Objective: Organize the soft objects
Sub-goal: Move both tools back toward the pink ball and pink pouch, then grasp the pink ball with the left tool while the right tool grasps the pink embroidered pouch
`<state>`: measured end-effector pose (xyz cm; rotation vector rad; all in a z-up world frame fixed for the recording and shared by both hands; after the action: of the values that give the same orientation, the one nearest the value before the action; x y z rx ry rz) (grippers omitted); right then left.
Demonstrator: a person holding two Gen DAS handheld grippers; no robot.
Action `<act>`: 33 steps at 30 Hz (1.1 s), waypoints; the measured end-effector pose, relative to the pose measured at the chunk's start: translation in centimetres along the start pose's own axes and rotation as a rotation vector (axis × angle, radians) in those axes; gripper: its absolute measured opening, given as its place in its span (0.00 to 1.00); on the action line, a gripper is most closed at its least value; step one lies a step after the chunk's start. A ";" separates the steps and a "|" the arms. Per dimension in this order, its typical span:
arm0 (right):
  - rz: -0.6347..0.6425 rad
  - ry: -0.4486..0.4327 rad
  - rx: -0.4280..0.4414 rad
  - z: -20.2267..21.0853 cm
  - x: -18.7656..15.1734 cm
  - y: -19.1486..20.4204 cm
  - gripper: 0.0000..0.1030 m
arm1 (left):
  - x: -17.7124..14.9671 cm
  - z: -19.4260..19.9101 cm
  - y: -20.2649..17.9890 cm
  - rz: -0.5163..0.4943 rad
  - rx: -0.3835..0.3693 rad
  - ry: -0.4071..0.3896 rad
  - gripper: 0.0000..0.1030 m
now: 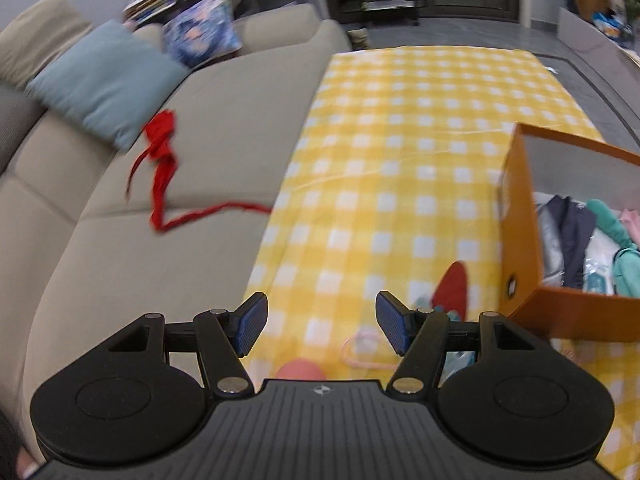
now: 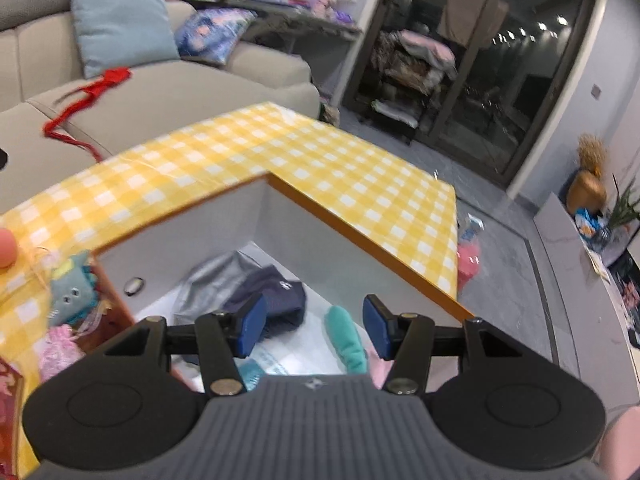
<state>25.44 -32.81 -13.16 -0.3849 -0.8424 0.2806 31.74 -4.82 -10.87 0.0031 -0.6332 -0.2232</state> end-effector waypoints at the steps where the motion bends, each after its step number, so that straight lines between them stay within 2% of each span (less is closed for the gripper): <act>1: 0.007 -0.023 0.002 0.6 0.2 0.4 0.52 | -0.5 -0.1 0.8 0.017 0.007 0.002 0.71; 6: 0.062 -0.106 0.047 3.5 0.6 3.6 0.52 | -2.9 0.2 3.5 0.072 -0.018 -0.013 0.72; 13: 0.040 -0.115 0.129 5.4 -0.1 6.8 0.52 | -5.9 -1.2 6.1 0.105 -0.050 -0.025 0.72; 16: 0.008 -0.105 0.163 5.5 -0.8 7.9 0.52 | -6.4 -1.8 7.4 0.144 -0.072 -0.034 0.81; 20: 0.035 -0.083 0.239 4.7 -1.5 10.3 0.52 | -7.4 -2.8 8.8 0.185 -0.095 -0.035 0.83; 24: 0.045 -0.063 0.305 3.4 -2.2 12.3 0.52 | -9.4 -4.7 9.4 0.228 -0.122 0.027 0.82; 26: 0.050 -0.061 0.338 2.7 -2.3 13.4 0.52 | -9.8 -5.4 9.5 0.237 -0.107 0.065 0.82; 33: 0.131 -0.032 0.462 0.3 -3.3 18.1 0.53 | -8.9 -7.5 9.5 0.229 -0.077 0.051 0.82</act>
<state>21.50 -17.82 -23.12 -0.0030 -0.7581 0.5908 31.13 5.80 -21.46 -0.1372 -0.5687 -0.0256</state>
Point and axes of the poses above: each gripper's, at about its wrist camera, not at the fingertips, and z roughly against the way its jaws point, y to its left, x to its top, the point moved 10 cm from there along -z, roughly the way its jaws point, and after that the axes turned 14 degrees about z, right-handed, at the moved point
